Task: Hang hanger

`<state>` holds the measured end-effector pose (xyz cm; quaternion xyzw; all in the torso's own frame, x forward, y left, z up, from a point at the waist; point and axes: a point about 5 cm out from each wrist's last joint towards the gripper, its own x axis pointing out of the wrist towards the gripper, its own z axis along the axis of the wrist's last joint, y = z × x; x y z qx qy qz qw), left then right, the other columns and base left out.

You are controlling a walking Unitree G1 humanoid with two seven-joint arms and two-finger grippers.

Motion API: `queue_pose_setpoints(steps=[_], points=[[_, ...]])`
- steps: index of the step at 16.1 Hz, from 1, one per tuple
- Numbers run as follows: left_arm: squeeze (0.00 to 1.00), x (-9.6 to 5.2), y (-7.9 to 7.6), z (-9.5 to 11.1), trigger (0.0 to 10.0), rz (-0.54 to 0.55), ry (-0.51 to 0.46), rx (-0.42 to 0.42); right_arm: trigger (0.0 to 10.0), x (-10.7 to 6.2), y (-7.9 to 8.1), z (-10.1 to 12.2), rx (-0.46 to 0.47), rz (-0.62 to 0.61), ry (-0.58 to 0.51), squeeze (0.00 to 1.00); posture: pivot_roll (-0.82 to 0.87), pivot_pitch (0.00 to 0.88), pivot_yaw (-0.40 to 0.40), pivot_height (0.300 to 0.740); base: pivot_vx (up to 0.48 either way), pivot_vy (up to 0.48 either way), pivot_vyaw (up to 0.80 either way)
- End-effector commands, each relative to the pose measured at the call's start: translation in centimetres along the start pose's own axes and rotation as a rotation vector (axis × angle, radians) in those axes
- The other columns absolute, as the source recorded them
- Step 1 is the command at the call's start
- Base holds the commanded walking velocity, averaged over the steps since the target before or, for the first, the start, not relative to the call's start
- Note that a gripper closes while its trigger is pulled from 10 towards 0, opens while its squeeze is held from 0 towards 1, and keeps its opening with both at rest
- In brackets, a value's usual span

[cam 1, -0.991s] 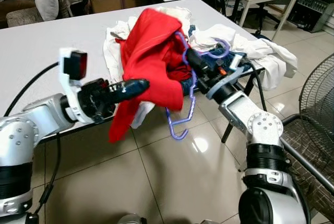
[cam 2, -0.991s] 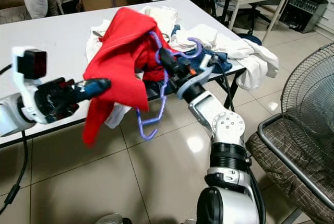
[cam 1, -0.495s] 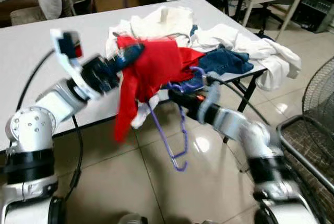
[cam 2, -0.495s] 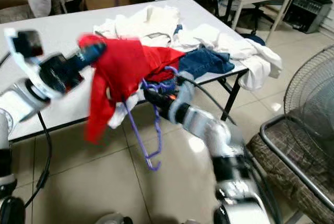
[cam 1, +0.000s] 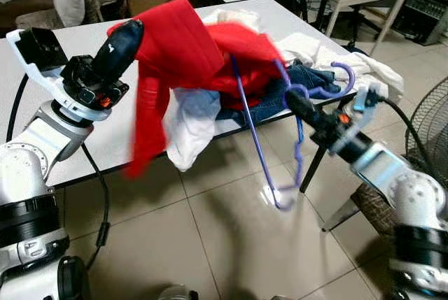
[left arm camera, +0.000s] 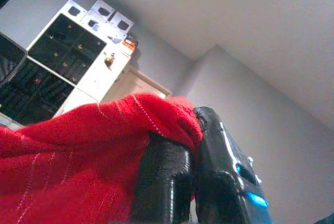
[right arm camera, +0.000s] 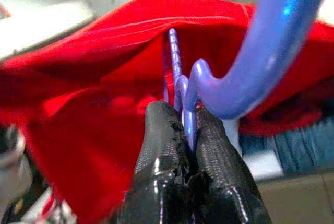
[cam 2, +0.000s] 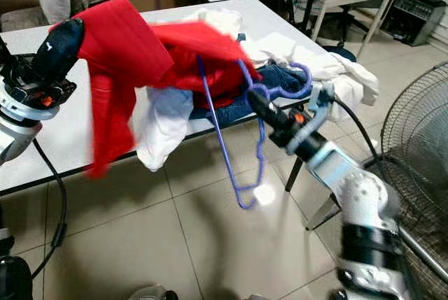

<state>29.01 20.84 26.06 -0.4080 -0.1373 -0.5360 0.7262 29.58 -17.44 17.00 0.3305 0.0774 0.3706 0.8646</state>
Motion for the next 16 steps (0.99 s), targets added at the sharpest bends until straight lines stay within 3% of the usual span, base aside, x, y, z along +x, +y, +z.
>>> queue_pose_setpoints(steps=[1, 5, 9, 10, 15, 16], points=[[0.0, 0.8, -0.5, 0.1, 0.0, -0.045, 0.018, -0.005, 10.0, 0.0, 0.8, -0.9, -0.045, 0.043, 0.101, 0.0, -0.06, 0.022, 0.047, 0.74, 0.0, 0.0, 0.0], [0.0, 1.5, -0.6, -1.1, 0.0, -0.078, 0.105, -0.026, 10.0, 1.0, 0.8, -2.6, -0.114, 0.013, 0.228, 0.0, -0.06, 0.022, 0.049, 0.74, 0.0, 0.0, 0.0], [0.0, 1.4, -1.3, -2.4, 0.0, -0.131, 0.227, -0.026, 10.0, 2.5, -0.7, -2.3, -0.024, -0.084, 0.173, 0.0, -0.05, 0.019, 0.049, 0.74, 0.0, 0.0, 0.0], [0.0, 1.3, -1.7, -3.0, 0.0, -0.151, 0.294, -0.035, 10.0, 3.5, -1.1, -2.1, 0.037, -0.096, 0.135, 0.0, -0.05, 0.018, 0.047, 0.74, 0.0, 0.0, 0.0], [0.0, 0.1, -1.6, -6.1, 0.0, -0.085, 0.524, -0.009, 10.0, 6.5, -0.4, -1.4, 0.219, -0.069, 0.008, 0.0, -0.05, 0.016, 0.035, 0.74, 0.0, 0.0, 0.0], [0.0, 0.0, -1.5, -6.5, 0.0, -0.067, 0.544, -0.006, 10.0, 7.0, -0.4, -0.6, 0.255, -0.087, -0.089, 0.0, -0.04, 0.015, 0.032, 0.74, 0.0, 0.0, 0.0]])
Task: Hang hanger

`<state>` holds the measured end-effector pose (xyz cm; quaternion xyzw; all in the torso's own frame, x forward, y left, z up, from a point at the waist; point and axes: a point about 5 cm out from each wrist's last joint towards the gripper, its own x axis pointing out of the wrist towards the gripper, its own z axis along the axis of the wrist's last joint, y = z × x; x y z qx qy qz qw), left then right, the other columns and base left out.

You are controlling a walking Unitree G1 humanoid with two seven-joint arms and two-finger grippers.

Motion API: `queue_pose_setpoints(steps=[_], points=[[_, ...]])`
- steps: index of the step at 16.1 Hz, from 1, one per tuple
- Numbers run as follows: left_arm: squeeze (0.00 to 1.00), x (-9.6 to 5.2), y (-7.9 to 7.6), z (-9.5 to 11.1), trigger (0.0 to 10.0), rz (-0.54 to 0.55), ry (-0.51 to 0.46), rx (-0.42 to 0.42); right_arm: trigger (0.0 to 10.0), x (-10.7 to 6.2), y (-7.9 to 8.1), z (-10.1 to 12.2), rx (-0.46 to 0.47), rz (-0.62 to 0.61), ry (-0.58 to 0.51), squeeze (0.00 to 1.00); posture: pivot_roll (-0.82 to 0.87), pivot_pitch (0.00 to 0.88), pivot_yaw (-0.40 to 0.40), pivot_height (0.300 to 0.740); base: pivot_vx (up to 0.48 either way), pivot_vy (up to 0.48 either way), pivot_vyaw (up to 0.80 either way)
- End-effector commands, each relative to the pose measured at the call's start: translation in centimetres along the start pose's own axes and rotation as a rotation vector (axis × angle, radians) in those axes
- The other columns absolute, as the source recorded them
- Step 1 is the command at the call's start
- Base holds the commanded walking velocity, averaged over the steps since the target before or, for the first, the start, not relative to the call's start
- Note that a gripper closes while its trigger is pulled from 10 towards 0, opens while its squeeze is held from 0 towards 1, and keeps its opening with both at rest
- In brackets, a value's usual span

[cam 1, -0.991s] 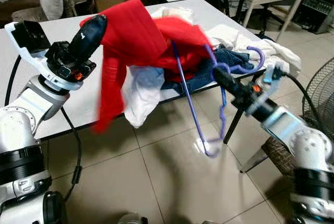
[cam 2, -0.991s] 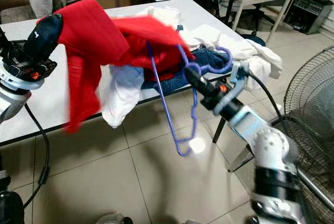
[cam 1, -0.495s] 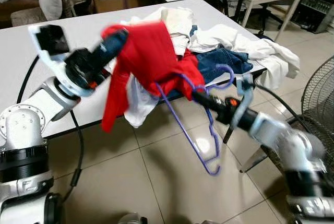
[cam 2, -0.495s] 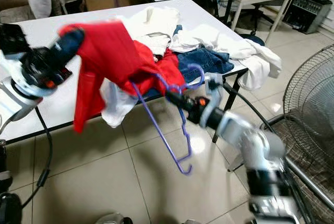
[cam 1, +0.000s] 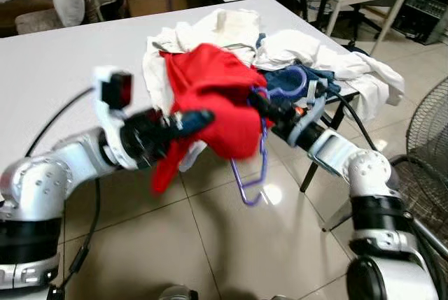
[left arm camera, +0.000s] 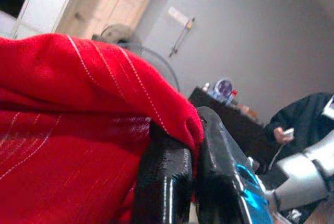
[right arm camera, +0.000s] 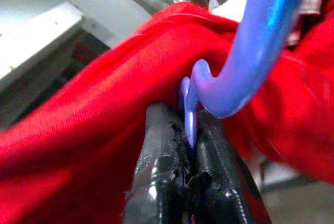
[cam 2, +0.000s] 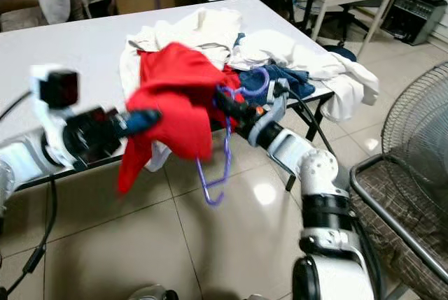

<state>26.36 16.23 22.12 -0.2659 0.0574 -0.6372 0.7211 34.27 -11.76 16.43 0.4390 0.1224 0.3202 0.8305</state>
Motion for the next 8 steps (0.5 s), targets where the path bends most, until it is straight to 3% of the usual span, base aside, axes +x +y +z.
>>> queue_pose_setpoints(steps=[1, 3, 4, 6, 8], points=[[0.0, 0.4, -0.4, 0.1, 0.0, -0.016, 0.031, 0.034, 10.0, 0.2, 0.1, 1.5, 0.028, -0.014, -0.118, 0.0, -0.04, 0.015, 0.032, 0.74, 0.0, 0.0, 0.0], [0.0, 0.0, -0.3, -0.9, 0.0, 0.005, 0.068, 0.019, 10.0, 1.3, 0.7, 2.7, 0.135, -0.03, -0.286, 0.0, -0.04, 0.014, 0.035, 0.74, 0.0, 0.0, 0.0], [0.0, -0.3, -0.2, -1.7, 0.0, 0.011, 0.098, 0.002, 10.0, 2.1, 0.8, 3.2, 0.268, -0.053, -0.382, 0.0, -0.04, 0.013, 0.035, 0.74, 0.0, 0.0, 0.0], [0.0, -0.4, -0.2, -2.1, 0.0, 0.009, 0.117, -0.008, 10.0, 2.7, 0.8, 3.2, 0.329, -0.066, -0.422, 0.0, -0.04, 0.011, 0.035, 0.74, 0.0, 0.0, 0.0], [0.0, -0.1, -0.1, -2.8, 0.0, 0.012, 0.146, -0.016, 10.0, 4.1, 1.4, 3.0, 0.473, -0.041, -0.462, 0.0, -0.03, 0.007, 0.029, 0.74, 0.0, 0.0, 0.0]])
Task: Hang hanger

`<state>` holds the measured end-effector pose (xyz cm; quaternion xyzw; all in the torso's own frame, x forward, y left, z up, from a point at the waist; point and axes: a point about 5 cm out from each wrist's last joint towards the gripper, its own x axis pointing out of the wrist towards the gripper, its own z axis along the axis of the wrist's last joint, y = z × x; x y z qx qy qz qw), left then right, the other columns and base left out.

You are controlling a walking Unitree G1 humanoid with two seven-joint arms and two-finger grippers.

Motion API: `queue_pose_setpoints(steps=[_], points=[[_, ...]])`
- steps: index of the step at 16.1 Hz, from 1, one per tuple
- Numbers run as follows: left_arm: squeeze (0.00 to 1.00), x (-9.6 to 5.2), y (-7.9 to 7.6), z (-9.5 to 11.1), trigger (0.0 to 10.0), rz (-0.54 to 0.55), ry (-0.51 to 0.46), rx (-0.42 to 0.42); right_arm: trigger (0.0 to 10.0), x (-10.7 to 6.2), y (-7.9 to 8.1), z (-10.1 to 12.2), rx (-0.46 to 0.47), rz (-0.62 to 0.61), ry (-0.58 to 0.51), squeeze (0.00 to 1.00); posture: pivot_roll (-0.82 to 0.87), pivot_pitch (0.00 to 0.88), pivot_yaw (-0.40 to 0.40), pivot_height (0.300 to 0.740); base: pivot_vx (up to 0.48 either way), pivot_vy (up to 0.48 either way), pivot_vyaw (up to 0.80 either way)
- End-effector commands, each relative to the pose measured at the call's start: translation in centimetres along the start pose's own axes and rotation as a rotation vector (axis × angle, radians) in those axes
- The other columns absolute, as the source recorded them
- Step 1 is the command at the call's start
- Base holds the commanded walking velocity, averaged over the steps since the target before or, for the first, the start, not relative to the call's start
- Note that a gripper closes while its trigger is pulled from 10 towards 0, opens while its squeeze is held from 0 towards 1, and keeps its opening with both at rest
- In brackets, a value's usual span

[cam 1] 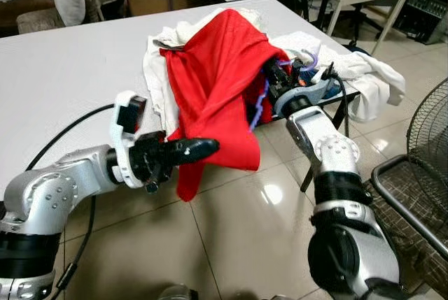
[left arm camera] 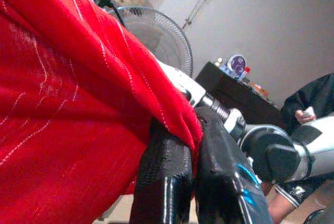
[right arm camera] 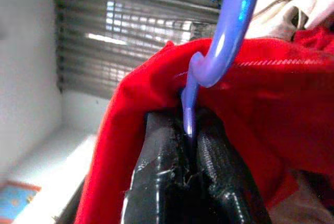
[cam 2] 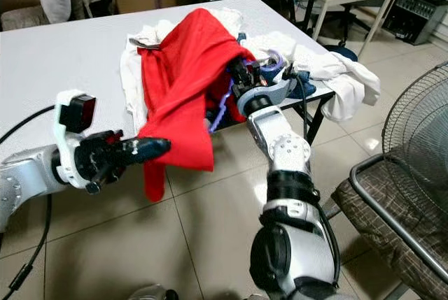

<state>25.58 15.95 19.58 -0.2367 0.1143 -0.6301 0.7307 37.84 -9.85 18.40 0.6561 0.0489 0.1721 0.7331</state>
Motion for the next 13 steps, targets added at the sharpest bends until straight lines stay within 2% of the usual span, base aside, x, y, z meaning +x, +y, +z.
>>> queue_pose_setpoints(steps=[1, 2, 3, 5, 6, 8, 9, 11, 12, 13], points=[[0.0, 0.5, -0.4, -0.4, 0.0, -0.032, 0.046, 0.019, 10.0, 0.7, 1.4, 0.3, 0.086, 0.043, -0.073, 0.0, -0.03, 0.007, 0.028, 0.74, 0.0, 0.0, 0.0], [0.0, 0.6, -0.2, -0.5, 0.0, -0.026, 0.042, 0.021, 10.0, 1.0, 1.5, -0.4, 0.096, 0.046, -0.048, 0.0, -0.03, 0.006, 0.026, 0.74, 0.0, 0.0, 0.0], [0.0, 1.2, -0.4, -0.5, 0.0, -0.065, 0.02, 0.011, 10.0, 1.2, 1.4, -1.3, 0.087, 0.024, -0.042, 0.0, -0.03, 0.005, 0.022, 0.74, 0.0, 0.0, 0.0], [0.0, 2.4, -0.9, -0.3, 0.0, -0.129, -0.034, -0.01, 10.0, 1.5, 1.0, -1.9, 0.076, -0.023, -0.072, 0.0, -0.03, 0.005, 0.02, 0.74, 0.0, 0.0, 0.0], [0.0, 3.5, -0.9, -0.1, 0.0, -0.159, -0.105, -0.035, 10.0, 1.7, 0.8, -2.3, 0.091, -0.048, -0.094, 0.0, -0.03, 0.005, 0.02, 0.74, 0.0, 0.0, 0.0], [0.0, 5.3, -0.5, -0.4, 0.0, -0.155, -0.151, -0.071, 10.0, 1.9, 0.6, -3.0, 0.116, -0.076, -0.117, 0.0, -0.03, 0.005, 0.02, 0.74, 0.0, 0.0, 0.0], [0.0, 5.9, 0.2, -1.1, 0.0, -0.106, -0.12, -0.076, 10.0, 2.0, 0.7, -3.4, 0.128, -0.076, -0.112, 0.0, -0.04, 0.006, 0.019, 0.74, 0.0, 0.0, 0.0], [0.0, 6.4, 1.2, -2.9, 0.0, -0.008, 0.01, -0.034, 10.0, 2.2, 1.3, -3.8, 0.194, -0.044, -0.108, 0.0, -0.04, 0.006, 0.019, 0.74, 0.0, 0.0, 0.0], [0.0, 6.4, 2.0, -3.7, 0.0, 0.074, 0.087, 0.034, 10.0, 2.3, 1.6, -4.1, 0.19, -0.026, -0.076, 0.0, -0.05, 0.01, 0.024, 0.74, 0.0, 0.0, 0.0], [0.0, 6.5, 2.7, -3.9, 0.0, 0.146, 0.123, 0.109, 10.0, 2.4, 2.1, -4.4, 0.186, -0.002, -0.045, 0.0, -0.05, 0.012, 0.022, 0.74, 0.0, 0.0, 0.0]])
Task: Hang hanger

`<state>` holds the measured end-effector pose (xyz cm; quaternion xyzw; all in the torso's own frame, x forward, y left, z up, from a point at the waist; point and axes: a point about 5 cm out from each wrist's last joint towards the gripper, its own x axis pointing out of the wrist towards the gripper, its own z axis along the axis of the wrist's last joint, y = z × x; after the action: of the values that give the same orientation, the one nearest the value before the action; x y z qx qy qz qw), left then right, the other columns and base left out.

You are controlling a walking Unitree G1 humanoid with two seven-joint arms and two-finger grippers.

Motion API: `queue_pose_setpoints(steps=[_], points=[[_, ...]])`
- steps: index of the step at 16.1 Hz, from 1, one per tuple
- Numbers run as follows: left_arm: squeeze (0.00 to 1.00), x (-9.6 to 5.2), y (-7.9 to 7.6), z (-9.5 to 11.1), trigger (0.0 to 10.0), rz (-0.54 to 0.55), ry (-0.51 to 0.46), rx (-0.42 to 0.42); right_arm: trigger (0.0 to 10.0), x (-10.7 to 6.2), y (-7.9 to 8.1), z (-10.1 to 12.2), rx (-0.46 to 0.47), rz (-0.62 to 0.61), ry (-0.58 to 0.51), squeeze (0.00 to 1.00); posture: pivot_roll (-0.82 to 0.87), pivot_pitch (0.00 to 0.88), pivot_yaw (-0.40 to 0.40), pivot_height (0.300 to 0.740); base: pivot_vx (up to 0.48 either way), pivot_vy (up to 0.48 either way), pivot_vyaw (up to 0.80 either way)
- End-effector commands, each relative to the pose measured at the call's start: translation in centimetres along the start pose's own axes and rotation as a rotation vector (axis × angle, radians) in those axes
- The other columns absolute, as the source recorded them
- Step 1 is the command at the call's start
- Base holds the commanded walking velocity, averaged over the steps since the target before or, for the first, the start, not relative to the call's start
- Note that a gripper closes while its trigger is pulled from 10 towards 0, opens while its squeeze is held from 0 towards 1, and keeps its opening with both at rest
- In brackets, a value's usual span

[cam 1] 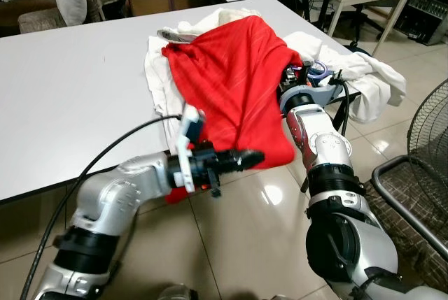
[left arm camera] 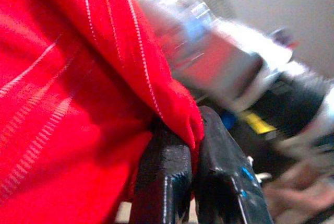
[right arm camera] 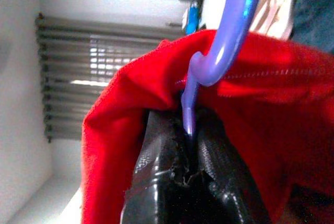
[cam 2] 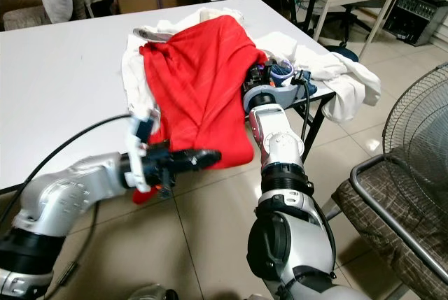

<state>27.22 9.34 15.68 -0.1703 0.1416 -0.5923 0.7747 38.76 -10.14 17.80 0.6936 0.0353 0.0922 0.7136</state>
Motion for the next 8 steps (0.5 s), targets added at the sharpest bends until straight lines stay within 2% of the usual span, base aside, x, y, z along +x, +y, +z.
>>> queue_pose_setpoints(steps=[1, 3, 4, 5, 6, 7, 8], points=[[0.0, 0.6, 0.2, 0.5, 0.0, 0.037, 0.011, 0.08, 10.0, 0.7, 2.8, -5.6, 0.123, 0.091, 0.127, 0.0, -0.05, 0.013, 0.02, 0.74, 0.0, 0.0, 0.0], [0.0, 1.6, 0.0, 1.4, 0.0, 0.054, -0.005, 0.225, 10.0, 0.4, 2.9, -6.4, 0.092, 0.106, 0.191, 0.0, -0.05, 0.013, 0.017, 0.74, 0.0, 0.0, 0.0], [0.0, 2.2, -0.2, 2.2, 4.5, 0.071, -0.057, 0.268, 10.0, 0.2, 3.0, -6.9, 0.06, 0.121, 0.236, 0.0, -0.05, 0.014, 0.015, 0.74, 0.0, 0.0, 0.0], [0.0, 2.6, -0.3, 1.8, 10.0, 0.081, 0.009, 0.337, 10.0, -0.3, 3.1, -7.7, -0.025, 0.15, 0.317, 0.0, -0.05, 0.014, 0.012, 0.74, 0.0, 0.0, 0.0], [0.0, 2.7, -0.3, 1.5, 10.0, 0.083, 0.053, 0.364, 10.0, -0.5, 3.1, -7.9, -0.053, 0.16, 0.342, 0.0, -0.05, 0.014, 0.011, 0.74, 0.0, 0.0, 0.0], [0.0, 2.5, -0.1, 0.5, 10.0, 0.077, 0.135, 0.436, 10.0, -0.7, 3.2, -7.9, -0.067, 0.166, 0.358, 0.0, -0.05, 0.015, 0.013, 0.74, 0.0, 0.0, 0.0], [0.0, 1.9, 0.1, 0.0, 10.0, 0.091, 0.178, 0.47, 10.0, -0.9, 3.4, -7.4, -0.089, 0.176, 0.35, 0.0, -0.05, 0.013, 0.014, 0.74, 0.0, 0.0, 0.0]])
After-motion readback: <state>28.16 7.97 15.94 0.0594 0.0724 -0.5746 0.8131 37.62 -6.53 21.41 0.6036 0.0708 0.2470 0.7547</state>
